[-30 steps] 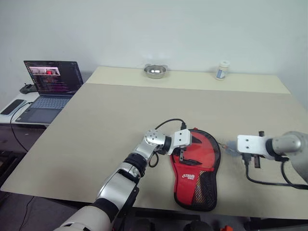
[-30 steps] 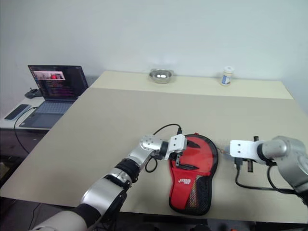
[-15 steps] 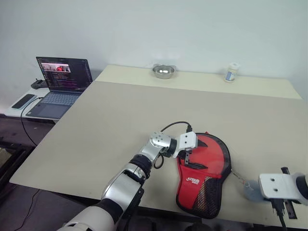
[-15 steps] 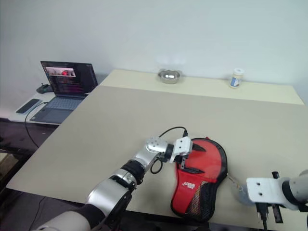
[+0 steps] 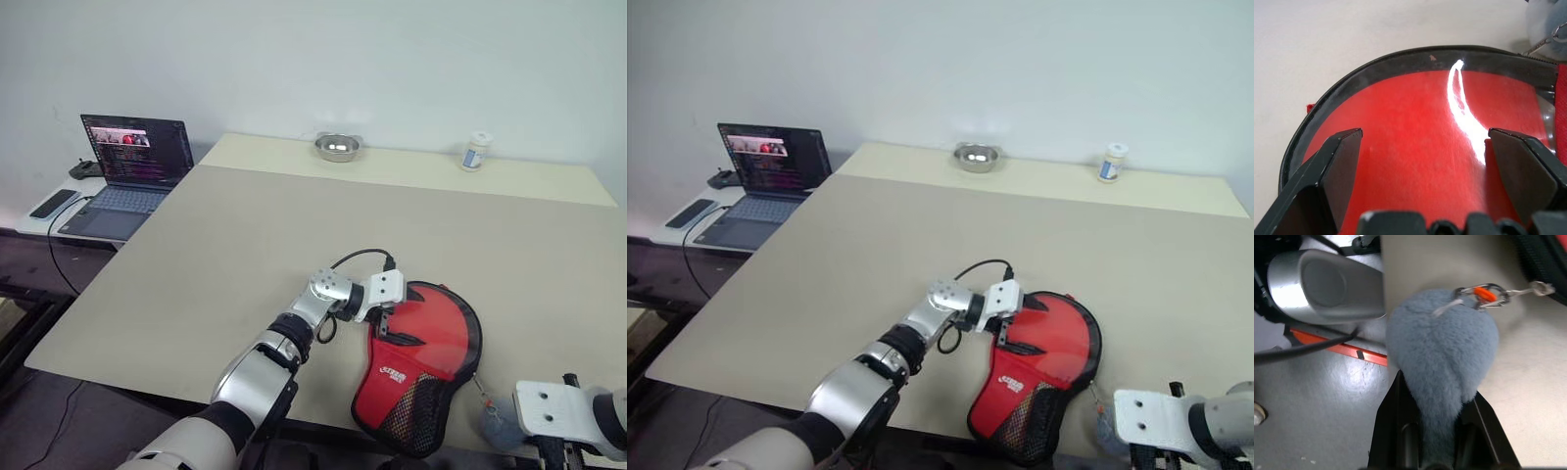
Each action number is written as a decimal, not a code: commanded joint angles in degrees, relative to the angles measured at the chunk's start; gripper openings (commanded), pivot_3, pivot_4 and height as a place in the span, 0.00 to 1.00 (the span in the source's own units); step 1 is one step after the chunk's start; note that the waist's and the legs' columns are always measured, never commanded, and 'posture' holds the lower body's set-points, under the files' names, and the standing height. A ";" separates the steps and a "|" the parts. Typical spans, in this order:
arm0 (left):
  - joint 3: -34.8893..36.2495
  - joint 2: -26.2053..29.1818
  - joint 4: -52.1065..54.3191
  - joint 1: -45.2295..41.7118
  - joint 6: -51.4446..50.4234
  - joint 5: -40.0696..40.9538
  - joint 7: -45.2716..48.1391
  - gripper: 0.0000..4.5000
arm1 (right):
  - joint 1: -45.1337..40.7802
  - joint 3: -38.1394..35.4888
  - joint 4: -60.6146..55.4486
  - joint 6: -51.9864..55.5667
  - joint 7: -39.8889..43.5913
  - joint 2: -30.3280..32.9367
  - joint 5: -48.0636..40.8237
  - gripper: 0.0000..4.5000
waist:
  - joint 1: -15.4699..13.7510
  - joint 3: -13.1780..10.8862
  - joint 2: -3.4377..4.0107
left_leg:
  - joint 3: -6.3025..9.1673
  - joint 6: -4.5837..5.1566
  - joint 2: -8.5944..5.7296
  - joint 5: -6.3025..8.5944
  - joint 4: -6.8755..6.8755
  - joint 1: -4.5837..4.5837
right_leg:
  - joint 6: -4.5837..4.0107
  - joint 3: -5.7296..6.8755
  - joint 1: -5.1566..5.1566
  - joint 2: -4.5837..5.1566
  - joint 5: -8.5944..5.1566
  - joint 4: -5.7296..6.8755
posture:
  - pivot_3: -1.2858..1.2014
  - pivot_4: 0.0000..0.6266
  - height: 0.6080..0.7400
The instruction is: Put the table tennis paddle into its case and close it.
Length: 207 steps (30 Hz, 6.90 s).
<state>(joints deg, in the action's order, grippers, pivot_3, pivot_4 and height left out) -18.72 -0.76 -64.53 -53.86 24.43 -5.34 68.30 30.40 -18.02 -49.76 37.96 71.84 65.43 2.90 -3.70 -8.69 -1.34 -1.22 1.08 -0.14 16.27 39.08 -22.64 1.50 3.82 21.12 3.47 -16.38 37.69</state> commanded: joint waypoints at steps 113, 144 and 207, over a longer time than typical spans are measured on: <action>0.83 20.47 36.17 5.96 -23.16 16.31 17.27 1.00 | -68.22 20.98 37.37 14.25 -19.64 -23.09 -13.22 1.00 | 3.09 -0.68 0.43 | -0.73 0.01 -0.14 -0.10 -0.08 -0.40 | -0.14 -0.84 1.20 0.46 -0.11 0.92 | 0.52 0.24 1.00; -0.34 8.17 1.00 -2.91 -1.74 1.99 13.41 1.00 | -13.20 1.57 9.33 4.26 -17.13 -0.74 -13.01 1.00 | 2.52 -0.79 0.18 | -0.26 0.17 -0.21 -0.01 -0.06 -0.24 | 0.03 -0.18 0.54 0.47 -0.14 0.41 | 0.52 0.24 1.00; -2.12 1.60 -9.80 -5.18 -5.73 -7.63 10.69 1.00 | 31.09 3.44 -10.24 -19.63 -12.37 -3.14 -1.55 0.05 | 0.72 0.41 -0.65 | 0.61 0.17 -0.35 0.04 -0.03 0.42 | 0.48 0.59 -0.85 0.58 -0.42 -0.19 | 0.52 0.24 1.00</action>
<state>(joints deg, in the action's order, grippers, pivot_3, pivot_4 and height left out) -18.06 1.26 -71.92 -60.35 20.14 -8.98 79.79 59.32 -15.74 -58.61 21.03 58.45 62.08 2.10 -2.98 -8.28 -1.99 -0.61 1.25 -0.49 16.32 39.05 -22.13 1.98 4.41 20.17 4.06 -16.80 37.45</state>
